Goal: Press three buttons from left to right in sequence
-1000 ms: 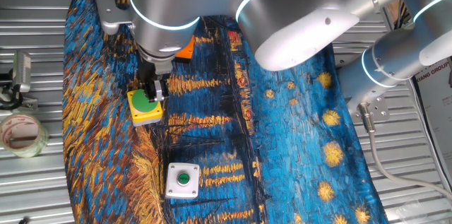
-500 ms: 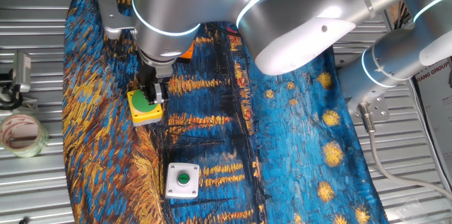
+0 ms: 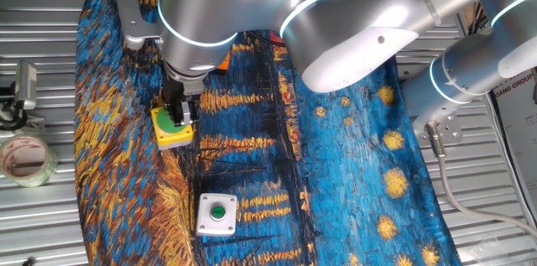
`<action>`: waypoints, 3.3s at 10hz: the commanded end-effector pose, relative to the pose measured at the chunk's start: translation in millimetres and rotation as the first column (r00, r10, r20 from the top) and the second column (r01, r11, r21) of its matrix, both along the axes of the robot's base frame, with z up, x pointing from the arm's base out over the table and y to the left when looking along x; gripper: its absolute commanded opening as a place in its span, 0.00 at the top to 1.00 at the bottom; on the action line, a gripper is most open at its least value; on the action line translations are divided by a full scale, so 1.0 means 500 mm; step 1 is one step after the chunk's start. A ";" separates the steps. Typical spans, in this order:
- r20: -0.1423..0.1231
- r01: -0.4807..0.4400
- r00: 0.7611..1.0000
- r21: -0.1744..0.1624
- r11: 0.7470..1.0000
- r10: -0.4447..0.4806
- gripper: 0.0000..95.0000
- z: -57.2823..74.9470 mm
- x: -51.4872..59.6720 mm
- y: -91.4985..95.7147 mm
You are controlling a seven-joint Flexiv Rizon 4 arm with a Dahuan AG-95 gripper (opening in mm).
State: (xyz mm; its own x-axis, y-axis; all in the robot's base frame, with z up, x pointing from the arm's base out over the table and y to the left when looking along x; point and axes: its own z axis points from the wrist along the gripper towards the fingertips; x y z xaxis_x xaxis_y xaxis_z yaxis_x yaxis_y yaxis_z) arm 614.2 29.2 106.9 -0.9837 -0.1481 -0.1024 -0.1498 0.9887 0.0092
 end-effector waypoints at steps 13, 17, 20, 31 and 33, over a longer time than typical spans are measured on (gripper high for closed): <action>0.022 0.004 1.000 0.004 1.000 -0.004 1.00 -0.025 0.002 0.001; 0.039 0.003 0.999 0.007 1.000 -0.003 1.00 -0.039 0.001 0.001; 0.036 0.001 0.999 0.002 1.000 -0.002 1.00 -0.035 0.003 0.002; -0.028 0.011 1.000 -0.007 1.000 -0.011 1.00 0.049 -0.003 0.005; -0.024 0.019 1.000 -0.005 1.000 -0.019 1.00 0.046 -0.005 0.008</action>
State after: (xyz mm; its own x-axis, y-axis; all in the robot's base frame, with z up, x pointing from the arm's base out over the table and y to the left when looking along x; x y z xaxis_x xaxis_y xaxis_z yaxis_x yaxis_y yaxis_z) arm 612.5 33.7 127.7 -0.9886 -0.1289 -0.0784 -0.1298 0.9915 0.0066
